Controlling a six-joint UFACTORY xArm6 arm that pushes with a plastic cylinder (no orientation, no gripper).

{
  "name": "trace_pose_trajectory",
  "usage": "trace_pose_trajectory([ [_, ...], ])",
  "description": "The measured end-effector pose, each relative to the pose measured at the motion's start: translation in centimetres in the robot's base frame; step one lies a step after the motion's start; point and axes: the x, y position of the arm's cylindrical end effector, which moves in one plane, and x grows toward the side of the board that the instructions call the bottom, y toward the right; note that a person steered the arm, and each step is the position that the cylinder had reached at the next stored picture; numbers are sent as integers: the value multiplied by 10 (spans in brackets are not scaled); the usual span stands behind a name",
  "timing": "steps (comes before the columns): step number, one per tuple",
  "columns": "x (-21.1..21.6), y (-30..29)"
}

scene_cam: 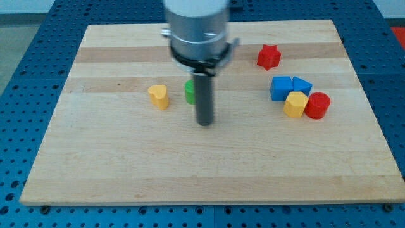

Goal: Push the yellow hexagon to the bottom left of the green circle

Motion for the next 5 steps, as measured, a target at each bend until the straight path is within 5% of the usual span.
trace_pose_trajectory([
  [3, 27, 203],
  [5, -10, 234],
])
